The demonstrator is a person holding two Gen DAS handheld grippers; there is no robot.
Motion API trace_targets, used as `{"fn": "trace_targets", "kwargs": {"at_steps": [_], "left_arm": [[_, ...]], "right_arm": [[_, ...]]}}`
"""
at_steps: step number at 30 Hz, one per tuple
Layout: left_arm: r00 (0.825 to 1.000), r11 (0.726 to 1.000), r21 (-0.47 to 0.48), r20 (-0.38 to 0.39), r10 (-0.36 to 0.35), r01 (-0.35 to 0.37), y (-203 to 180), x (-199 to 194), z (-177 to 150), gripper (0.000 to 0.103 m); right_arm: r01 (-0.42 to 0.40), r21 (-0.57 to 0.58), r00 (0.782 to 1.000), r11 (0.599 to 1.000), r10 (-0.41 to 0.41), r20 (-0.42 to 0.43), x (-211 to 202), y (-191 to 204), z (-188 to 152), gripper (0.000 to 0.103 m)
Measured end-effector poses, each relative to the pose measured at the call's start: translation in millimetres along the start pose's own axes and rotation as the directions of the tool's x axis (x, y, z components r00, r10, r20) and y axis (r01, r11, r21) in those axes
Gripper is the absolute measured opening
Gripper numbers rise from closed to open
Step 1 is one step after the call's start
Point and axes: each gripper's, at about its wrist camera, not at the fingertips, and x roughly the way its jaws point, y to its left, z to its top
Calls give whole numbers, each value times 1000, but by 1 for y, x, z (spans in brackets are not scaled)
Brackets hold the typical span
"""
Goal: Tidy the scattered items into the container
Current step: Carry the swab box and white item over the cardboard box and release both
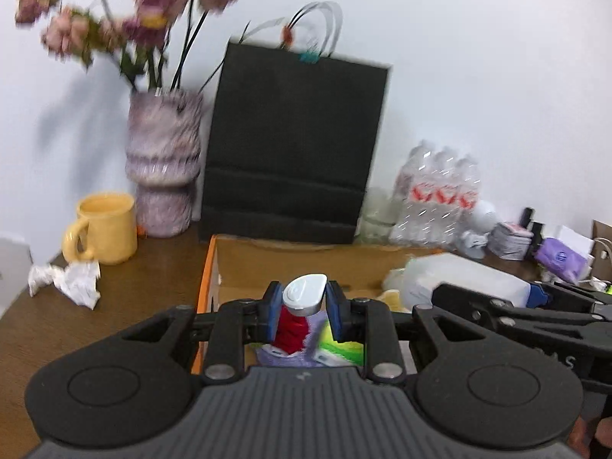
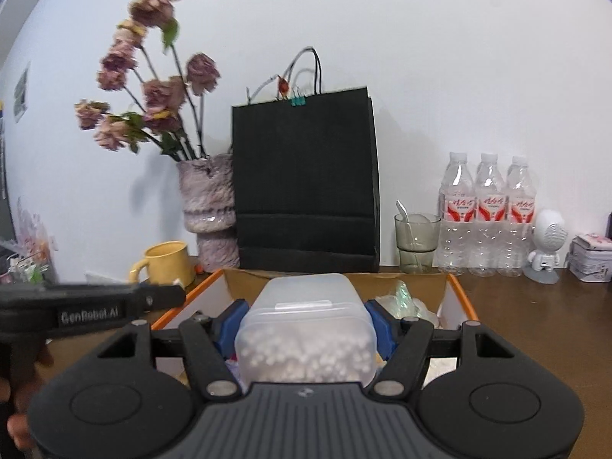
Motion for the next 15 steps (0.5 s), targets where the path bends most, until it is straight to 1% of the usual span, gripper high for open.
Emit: {"fn": "trace_targets", "kwargs": {"at_steps": [2,5,8,12,15], "left_arm": [[1000,1000,-23,-28,-3,2,7,14,-1,25],[998,1000,-6,-64,17,-17,12,32,-3,25],[995,999,-2,-86,42,-43,16,44,-3,25],[993,999,17,-106,48,-47,18,57,-2,25],[990,999,16,-136,46,-44,21,64,-5,25]], "right_arm": [[11,8,1000,1000,-10,-24,24,-2,1,65],[8,33,998,999,-6,-61,55,-4,1,65],[6,29,996,1000,-3,-94,78,-3,0,65],[10,13,991,1000,-8,-130,99,1,-2,65],[6,-4,988,1000,-6,-153,105,2,-4,65]]}}
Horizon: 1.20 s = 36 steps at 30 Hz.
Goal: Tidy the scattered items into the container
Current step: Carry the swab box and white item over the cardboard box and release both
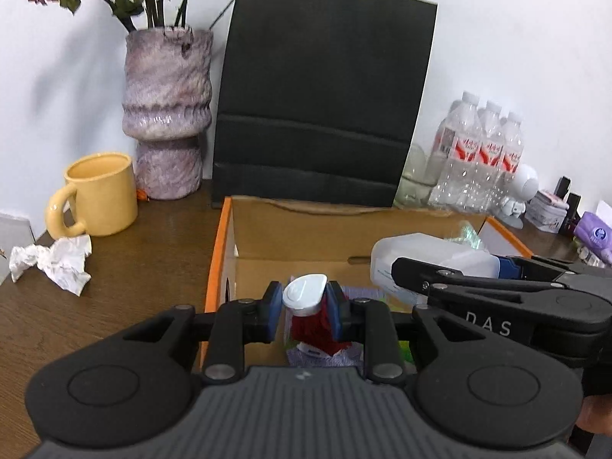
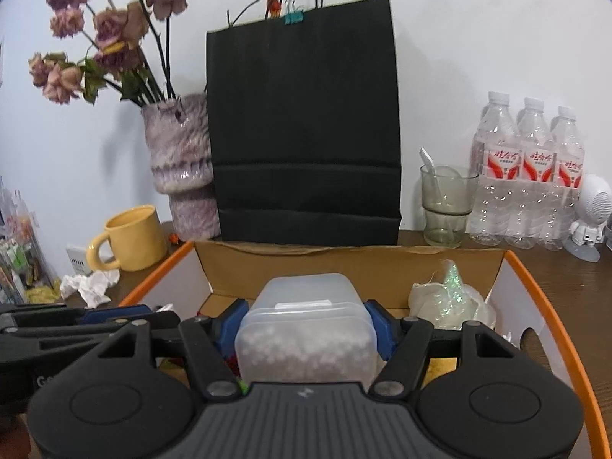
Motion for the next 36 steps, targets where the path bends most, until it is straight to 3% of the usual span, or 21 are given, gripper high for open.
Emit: {"fn": "trace_targets", "kwargs": {"at_steps": [8,11,15,17,19,20,22,36], "left_arm": [[999,999,-13,-26,29,-30,0,0,-4,31],[999,998,-29,-15,46,-47,3,-5,-2,51],[999,998,-50,10,38,-37,6,-15,3,65],[1000,998,-53,22,22,-21,4,-20,5,78],[998,998,-39,40,40,-39,-1,-25,6,100],[998,999,-28,52,47,-46,-3,-28,7,103],[997,999,-11,67,38,-37,-7,-32,8,103],[993,999,5,115,36,-37,-19,-60,3,103]], "right_arm": [[-30,16,999,999,31,-15,0,-4,-3,70],[-12,38,1000,999,12,-1,-4,-8,-2,81],[-18,88,1000,996,17,15,-10,-19,1,89],[-19,101,1000,995,19,6,-12,-23,3,90],[-15,108,1000,994,16,-6,-14,-25,5,92],[-12,115,1000,993,13,-6,-15,-26,5,95],[-5,123,1000,992,6,-4,-19,-28,6,100],[27,107,998,994,-33,56,-72,-38,13,101]]}}
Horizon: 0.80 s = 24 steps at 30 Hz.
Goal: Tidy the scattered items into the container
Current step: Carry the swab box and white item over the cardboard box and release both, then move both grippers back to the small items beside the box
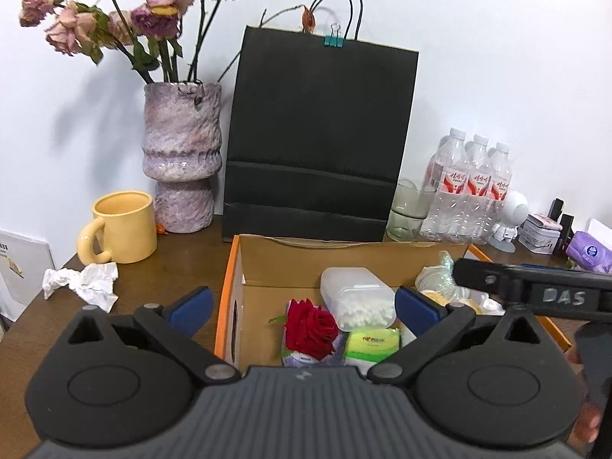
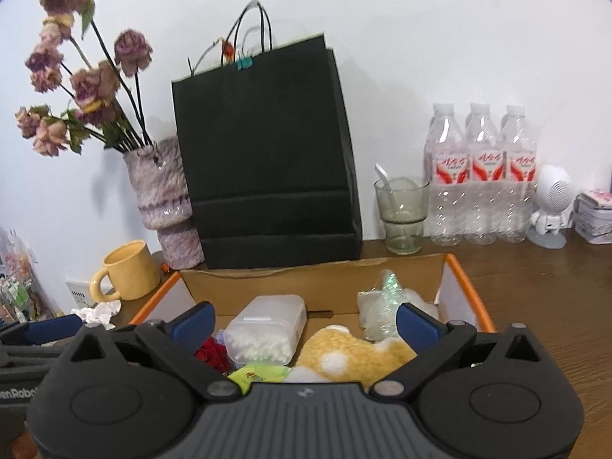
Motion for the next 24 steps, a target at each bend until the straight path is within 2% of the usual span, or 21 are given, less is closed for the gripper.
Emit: {"fn": "trace_targets", "kwargs": {"at_steps": [8,15,18,20,24], "left_arm": [[999,998,62,41,-28,25,-7,-48,-19,103],[998,992,110,-20,-58,60,-15,-66,-57,103],[997,993,111,-61,-37,44,-17,-61,-71,101],[996,994,103,-89,-27,36,-19,-56,-80,98],[990,994,114,-139,17,-1,-25,-38,-93,83]], "right_arm": [[62,-85,998,994,-60,28,-66,-16,-22,101],[92,-123,995,988,-97,-35,-92,-34,-62,101],[89,-137,992,987,-100,-80,-90,-35,-78,100],[80,-139,990,987,-95,-107,-86,-35,-86,97],[80,-132,983,988,-100,-152,-70,-37,-97,87]]}}
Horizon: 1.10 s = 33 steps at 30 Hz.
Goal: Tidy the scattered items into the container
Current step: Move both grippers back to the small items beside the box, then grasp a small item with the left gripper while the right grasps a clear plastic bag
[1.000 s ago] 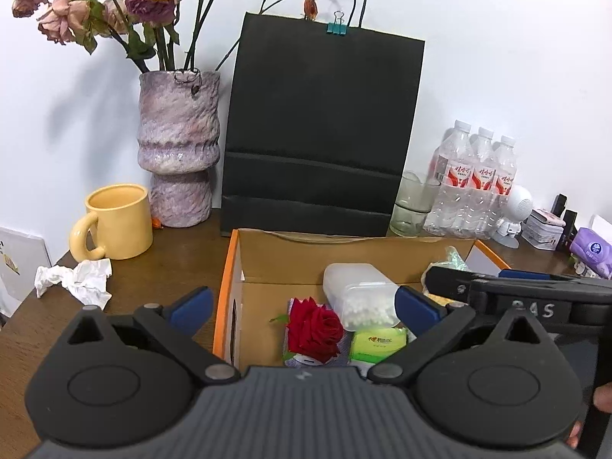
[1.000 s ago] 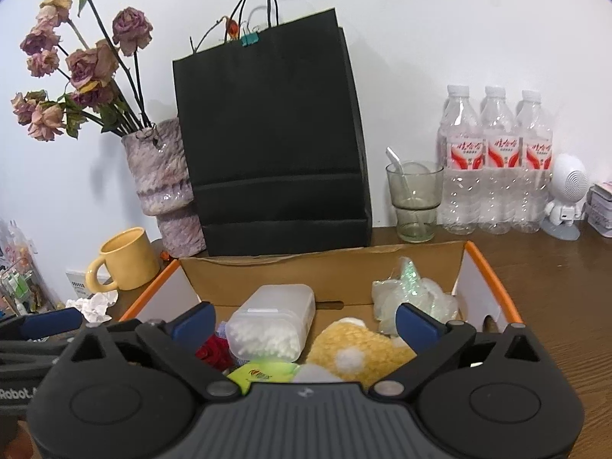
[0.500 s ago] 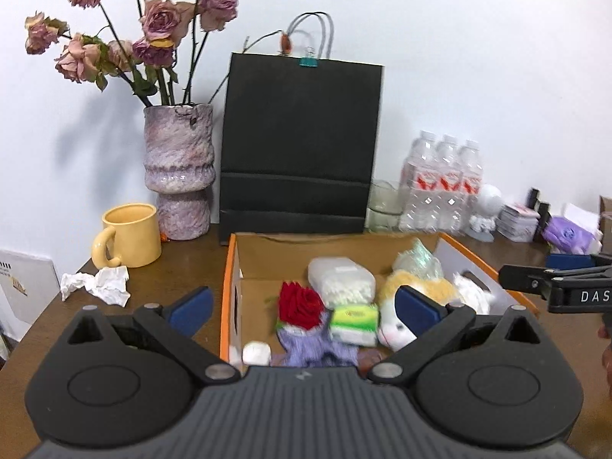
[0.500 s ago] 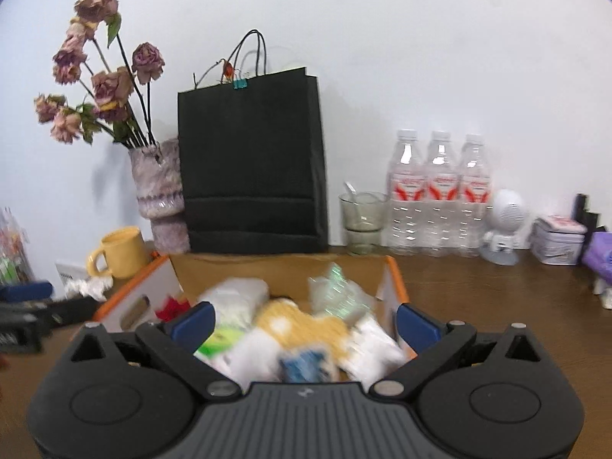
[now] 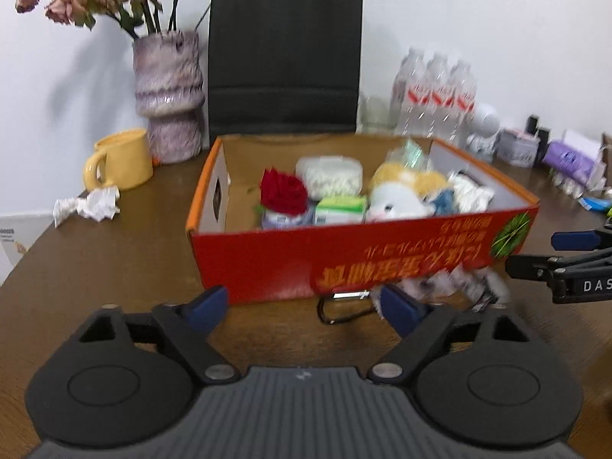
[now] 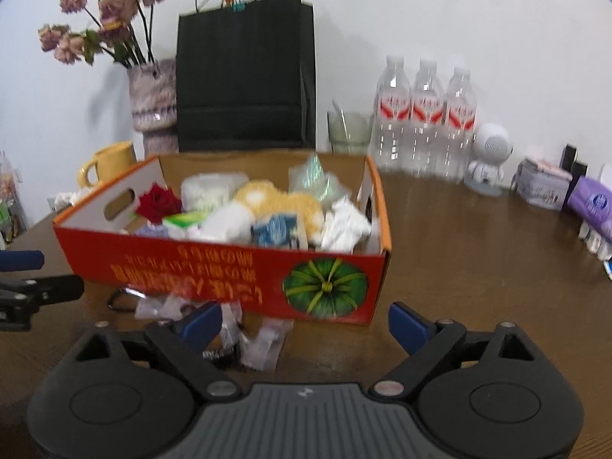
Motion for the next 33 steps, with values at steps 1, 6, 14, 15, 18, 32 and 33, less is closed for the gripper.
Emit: {"fn": "trace_targets", "kwargs": {"at_steps": [1,6,14,15,18,32,33], "left_arm": [[1000,1000,-3,-12,5,-6,-1,5,-1,78],[998,999,-45,-67,9,-12,-1,28,0,54],[996,1000,28,-86,14,-11,-12,38,-3,27],[996,999,32,-87,7,-4,-12,37,-3,26],[997,998,60,-79,0,4,-9,34,-6,24],[996,994,96,-76,-40,47,9,22,-13,4],[996,994,94,-75,-49,56,9,21,-13,4]], "right_arm": [[1,4,1000,1000,-1,-12,4,0,-1,80],[-20,29,998,999,22,-51,19,-2,-6,63],[-60,14,995,998,61,-81,25,3,-10,31],[-64,15,995,998,65,-81,24,3,-10,28],[-68,13,994,998,69,-80,22,3,-11,21],[-69,8,995,998,69,-72,19,2,-13,15],[-70,10,995,998,70,-72,19,1,-13,15]]}}
